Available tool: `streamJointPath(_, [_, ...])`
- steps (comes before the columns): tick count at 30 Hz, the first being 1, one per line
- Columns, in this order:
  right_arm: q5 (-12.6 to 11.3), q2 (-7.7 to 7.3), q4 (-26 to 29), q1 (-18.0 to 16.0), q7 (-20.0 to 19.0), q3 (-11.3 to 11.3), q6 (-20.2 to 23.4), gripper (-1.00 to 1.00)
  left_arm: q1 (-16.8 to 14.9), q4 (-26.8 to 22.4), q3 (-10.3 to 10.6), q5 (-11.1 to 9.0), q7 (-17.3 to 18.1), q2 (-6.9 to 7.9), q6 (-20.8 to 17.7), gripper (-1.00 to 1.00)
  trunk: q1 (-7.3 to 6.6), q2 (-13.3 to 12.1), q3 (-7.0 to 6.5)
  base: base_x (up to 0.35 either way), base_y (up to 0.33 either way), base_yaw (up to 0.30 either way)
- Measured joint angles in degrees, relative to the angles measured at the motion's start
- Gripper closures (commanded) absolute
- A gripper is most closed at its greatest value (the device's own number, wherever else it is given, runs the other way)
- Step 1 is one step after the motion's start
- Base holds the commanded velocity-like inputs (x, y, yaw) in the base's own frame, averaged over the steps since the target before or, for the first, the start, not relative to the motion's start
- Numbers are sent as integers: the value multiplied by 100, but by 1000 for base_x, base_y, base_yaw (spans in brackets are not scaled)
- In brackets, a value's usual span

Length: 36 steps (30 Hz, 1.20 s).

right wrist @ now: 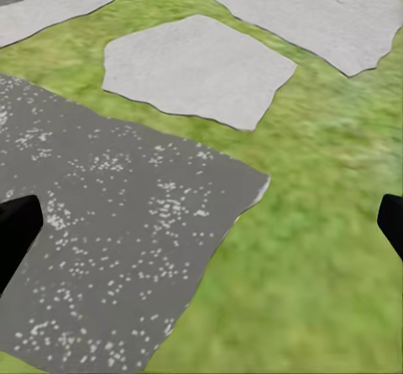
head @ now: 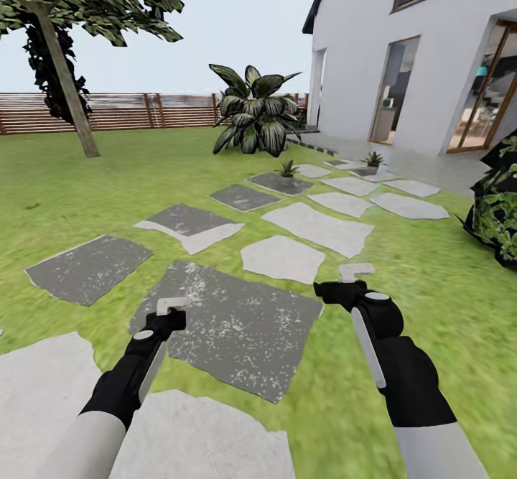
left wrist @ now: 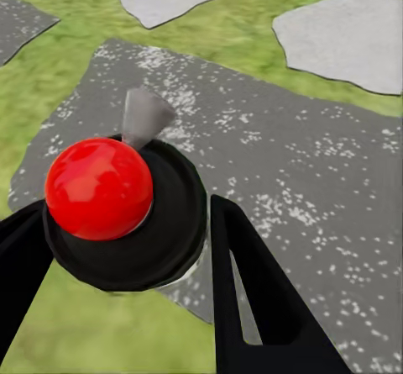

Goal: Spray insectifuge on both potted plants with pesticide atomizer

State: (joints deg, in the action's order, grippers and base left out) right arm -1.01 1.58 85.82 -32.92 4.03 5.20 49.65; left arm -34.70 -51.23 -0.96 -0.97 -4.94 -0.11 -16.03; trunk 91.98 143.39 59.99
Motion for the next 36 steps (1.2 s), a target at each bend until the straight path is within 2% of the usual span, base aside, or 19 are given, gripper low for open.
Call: streamJointPath(36, [0, 0, 0, 0, 0, 0, 0, -100, 0, 0, 1, 0, -1, -3, 0, 100, 0, 0, 0, 347, 0, 0])
